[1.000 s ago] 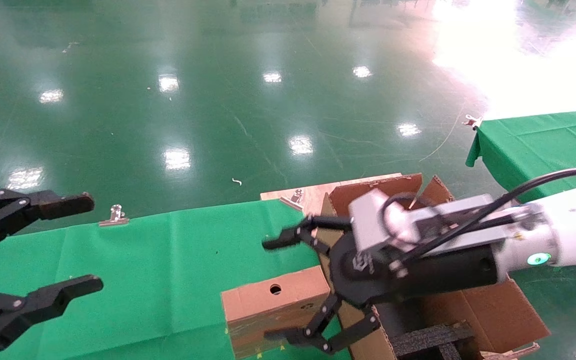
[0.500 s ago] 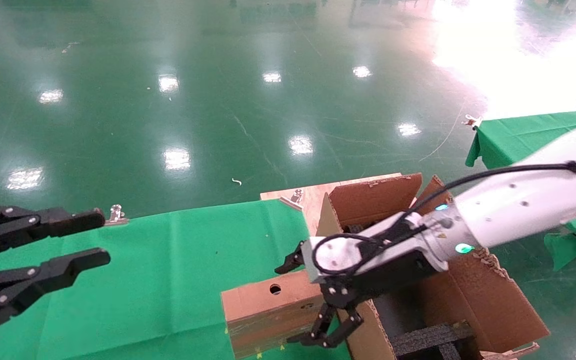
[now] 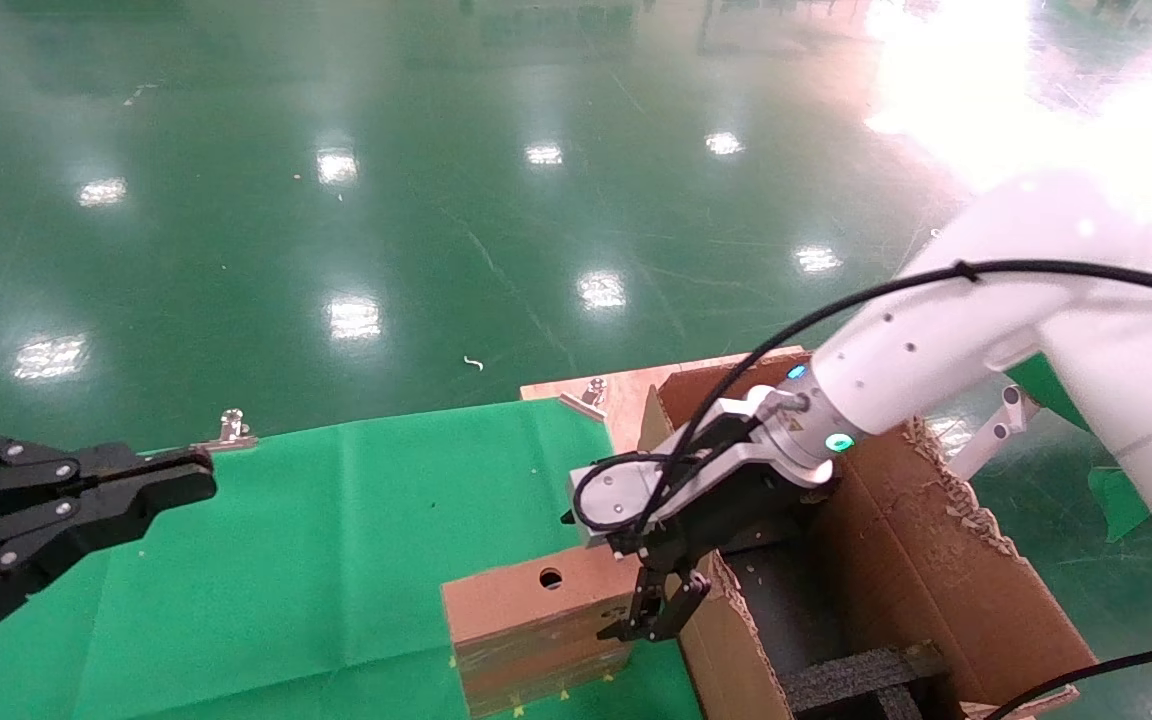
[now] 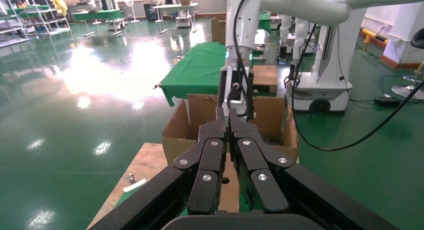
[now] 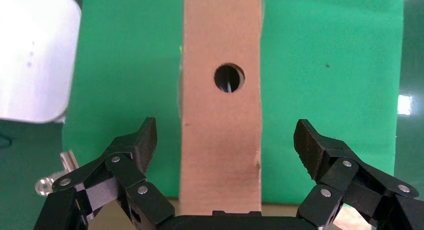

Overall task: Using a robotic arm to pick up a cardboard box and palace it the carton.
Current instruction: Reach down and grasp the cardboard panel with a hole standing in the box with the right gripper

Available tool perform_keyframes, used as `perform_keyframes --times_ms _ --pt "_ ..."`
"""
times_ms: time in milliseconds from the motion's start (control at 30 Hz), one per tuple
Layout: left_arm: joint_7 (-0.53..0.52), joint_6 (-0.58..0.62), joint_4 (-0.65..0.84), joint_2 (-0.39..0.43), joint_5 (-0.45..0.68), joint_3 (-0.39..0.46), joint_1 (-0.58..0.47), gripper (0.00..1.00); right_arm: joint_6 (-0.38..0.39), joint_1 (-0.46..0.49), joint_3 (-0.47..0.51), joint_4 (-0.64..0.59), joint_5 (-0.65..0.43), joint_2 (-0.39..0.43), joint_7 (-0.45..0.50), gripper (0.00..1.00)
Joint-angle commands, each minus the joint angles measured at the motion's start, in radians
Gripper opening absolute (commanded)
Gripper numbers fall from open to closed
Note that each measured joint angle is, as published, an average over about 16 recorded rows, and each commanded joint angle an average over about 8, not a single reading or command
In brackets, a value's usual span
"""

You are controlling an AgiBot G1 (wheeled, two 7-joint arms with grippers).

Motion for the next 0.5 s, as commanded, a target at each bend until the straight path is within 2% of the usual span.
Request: perform_keyframes --times_ms 33,133,167,200,400,467,500 --pt "0.0 0.0 0.0 0.0 0.0 0.0 0.0 0.44 -0.001 0.023 -0.028 -0.023 -0.024 -0.022 -0.01 1.0" --pt "0.0 0.0 0.0 0.0 0.0 0.0 0.0 0.81 -0.002 0.044 -0.064 -0.046 -0.037 -0.047 -0.028 1.0" --pt "0.0 0.0 0.0 0.0 0.0 0.0 0.0 0.93 -0.002 0.05 -0.075 -0.052 -0.039 -0.053 -0.034 0.95" --pt "0.0 0.0 0.0 0.0 0.0 0.0 0.0 1.0 -0.002 0.054 -0.083 -0.057 -0.04 -0.058 -0.037 0.88" --pt "0.0 0.0 0.0 0.0 0.0 0.0 0.0 1.0 -0.002 0.074 -0.118 -0.086 -0.04 -0.078 -0.052 0.13" --pt "0.0 0.0 0.0 0.0 0.0 0.0 0.0 1.0 -0.002 0.077 -0.123 -0.091 -0.041 -0.081 -0.054 0.0" --pt "0.0 0.0 0.0 0.0 0.0 0.0 0.0 1.0 -0.002 0.077 -0.123 -0.091 -0.04 -0.081 -0.054 0.0"
